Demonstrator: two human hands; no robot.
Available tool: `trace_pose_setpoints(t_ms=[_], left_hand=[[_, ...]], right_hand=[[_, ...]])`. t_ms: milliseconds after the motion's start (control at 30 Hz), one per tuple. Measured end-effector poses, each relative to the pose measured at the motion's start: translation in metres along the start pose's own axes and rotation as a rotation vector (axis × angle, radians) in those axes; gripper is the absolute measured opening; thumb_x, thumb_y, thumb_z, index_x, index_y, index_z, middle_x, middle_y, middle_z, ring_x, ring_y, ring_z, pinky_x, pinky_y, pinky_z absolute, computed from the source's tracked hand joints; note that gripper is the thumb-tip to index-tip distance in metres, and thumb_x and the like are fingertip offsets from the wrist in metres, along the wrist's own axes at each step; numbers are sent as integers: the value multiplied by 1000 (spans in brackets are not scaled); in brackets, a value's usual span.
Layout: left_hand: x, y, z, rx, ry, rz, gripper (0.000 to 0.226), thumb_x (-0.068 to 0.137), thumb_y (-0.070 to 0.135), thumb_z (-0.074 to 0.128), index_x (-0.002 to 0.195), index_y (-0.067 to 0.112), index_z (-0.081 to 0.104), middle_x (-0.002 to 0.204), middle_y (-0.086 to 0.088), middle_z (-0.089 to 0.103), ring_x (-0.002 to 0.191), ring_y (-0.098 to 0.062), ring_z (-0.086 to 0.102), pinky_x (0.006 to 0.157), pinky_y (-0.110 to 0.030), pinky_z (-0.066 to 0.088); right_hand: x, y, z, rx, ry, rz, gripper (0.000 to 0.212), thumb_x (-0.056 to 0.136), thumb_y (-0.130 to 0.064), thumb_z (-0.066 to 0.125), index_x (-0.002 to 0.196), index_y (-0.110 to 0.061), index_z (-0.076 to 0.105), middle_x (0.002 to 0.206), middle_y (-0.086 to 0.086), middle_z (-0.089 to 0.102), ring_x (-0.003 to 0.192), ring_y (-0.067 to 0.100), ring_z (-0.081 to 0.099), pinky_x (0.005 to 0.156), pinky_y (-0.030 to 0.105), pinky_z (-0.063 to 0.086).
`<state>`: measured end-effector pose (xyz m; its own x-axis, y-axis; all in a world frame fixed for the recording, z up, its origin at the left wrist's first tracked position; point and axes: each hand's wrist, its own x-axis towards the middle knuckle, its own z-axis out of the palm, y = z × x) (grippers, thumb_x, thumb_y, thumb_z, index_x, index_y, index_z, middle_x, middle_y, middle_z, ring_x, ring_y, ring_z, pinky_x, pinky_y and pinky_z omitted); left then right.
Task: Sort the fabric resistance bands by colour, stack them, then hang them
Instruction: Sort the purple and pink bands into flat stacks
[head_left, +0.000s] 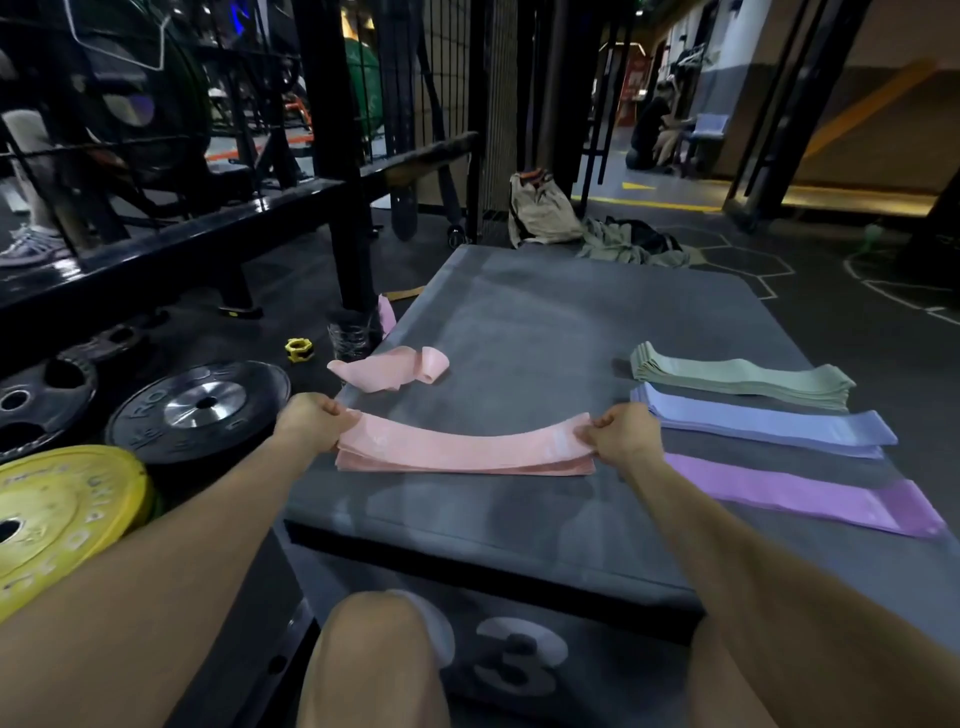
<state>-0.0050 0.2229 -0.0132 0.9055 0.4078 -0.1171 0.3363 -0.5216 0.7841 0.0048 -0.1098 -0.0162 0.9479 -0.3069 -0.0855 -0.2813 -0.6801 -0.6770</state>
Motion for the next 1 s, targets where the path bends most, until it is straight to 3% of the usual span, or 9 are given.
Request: trace_pose_setpoints(t_ms=[133, 200, 267, 400, 567, 767, 900, 1000], left_hand=[[2, 0, 7, 35, 53, 14, 16, 85, 20, 68, 88, 6, 61, 91, -12, 60, 92, -31, 58, 84, -33, 46], [3, -2, 10, 62, 71, 21, 21, 85, 21, 68, 94, 3, 66, 101, -15, 64, 101, -32, 58, 84, -32, 44], [3, -4, 14, 83, 73, 23, 26, 85, 21, 68, 100, 1, 67, 110, -15, 64, 105, -31, 57, 82, -30, 42], [1, -9, 17, 97, 86, 9, 20, 84, 20, 69, 95, 3, 65, 106, -14, 64, 94, -27, 55, 76, -27, 40], [1, -14, 19, 136, 98, 59, 17, 82, 22, 70, 88, 7, 63, 101, -12, 65, 98, -30, 58, 77, -26, 40], [0, -17, 21, 138, 121, 120, 21, 81, 20, 71, 87, 8, 54, 85, -7, 57, 82, -24, 52, 70, -27, 36], [4, -22, 21, 134, 146, 166, 27, 80, 24, 72, 94, 8, 55, 92, -7, 57, 86, -24, 54, 71, -30, 40], [12, -28, 17, 94, 110, 312, 32, 78, 28, 74, 99, 11, 57, 103, -8, 56, 90, -19, 54, 77, -29, 41]], right_hand=[[-3, 0, 4, -21, 13, -11, 34, 81, -18, 69, 56, -11, 47, 69, 12, 53, 76, 27, 49, 68, 27, 35], [-3, 1, 6, -17, 24, -3, 18, 81, -18, 69, 74, -4, 63, 85, 19, 64, 87, 32, 58, 72, 29, 41], [-2, 3, 7, -36, 29, 4, 22, 81, -19, 69, 94, -1, 67, 101, 18, 68, 98, 33, 61, 78, 32, 45], [-4, 3, 9, -76, 38, 9, 25, 83, -19, 68, 100, -2, 66, 108, 18, 66, 102, 32, 60, 81, 31, 45], [-8, 3, 12, -136, 49, -7, 24, 84, -20, 66, 99, -2, 64, 108, 18, 65, 103, 33, 59, 80, 31, 44], [-9, 2, 16, -160, 60, -20, 26, 84, -21, 64, 104, -4, 61, 112, 17, 64, 105, 33, 58, 81, 33, 45], [-12, 0, 17, -244, 85, -63, 38, 85, -23, 66, 115, -4, 53, 122, 16, 56, 113, 33, 52, 89, 36, 42], [-14, -6, 20, -262, 148, -233, 41, 84, -22, 66, 118, -5, 51, 126, 14, 46, 119, 31, 42, 95, 36, 37]])
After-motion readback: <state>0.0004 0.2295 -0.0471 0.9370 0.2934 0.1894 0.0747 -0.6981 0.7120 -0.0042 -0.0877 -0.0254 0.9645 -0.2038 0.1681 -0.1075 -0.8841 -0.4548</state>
